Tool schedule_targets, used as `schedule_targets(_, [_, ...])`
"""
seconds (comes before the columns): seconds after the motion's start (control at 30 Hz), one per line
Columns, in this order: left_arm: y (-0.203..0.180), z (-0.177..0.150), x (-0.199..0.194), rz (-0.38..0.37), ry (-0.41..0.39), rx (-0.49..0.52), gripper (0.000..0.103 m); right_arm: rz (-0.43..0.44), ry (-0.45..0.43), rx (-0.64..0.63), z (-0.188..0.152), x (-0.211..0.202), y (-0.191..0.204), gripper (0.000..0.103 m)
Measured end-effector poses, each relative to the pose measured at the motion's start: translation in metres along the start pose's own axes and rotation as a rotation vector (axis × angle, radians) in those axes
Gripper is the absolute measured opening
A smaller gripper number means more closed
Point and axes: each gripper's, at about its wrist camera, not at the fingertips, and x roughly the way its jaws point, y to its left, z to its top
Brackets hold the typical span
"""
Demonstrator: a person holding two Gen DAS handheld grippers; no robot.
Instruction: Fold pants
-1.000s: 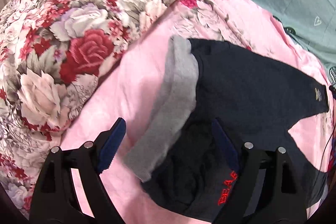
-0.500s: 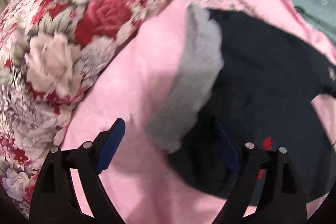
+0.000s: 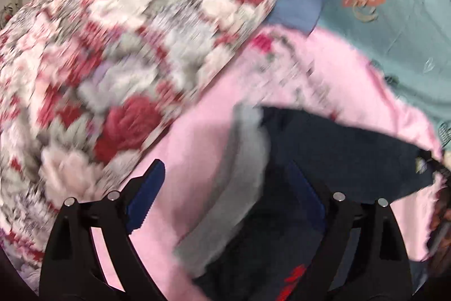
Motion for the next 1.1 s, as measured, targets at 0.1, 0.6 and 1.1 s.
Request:
schedule_targets(0.1, [-0.015, 0.016, 0.011, 0.019, 0.0, 0.032, 0.097, -0.013, -0.003, -0.04, 0.013, 0.013, 0.0, 0.087])
schedule_targets(0.6, [-0.022, 0.005, 0.094, 0.032, 0.196, 0.0, 0.098, 0.063, 0.076, -0.061, 0.013, 0.062, -0.019, 0.082])
schedule_targets(1.1, [-0.019, -0.001, 0.127, 0.123, 0.203, 0.053, 0.101, -0.373, -0.015, 0.323, 0.024, 0.028, -0.244, 0.081])
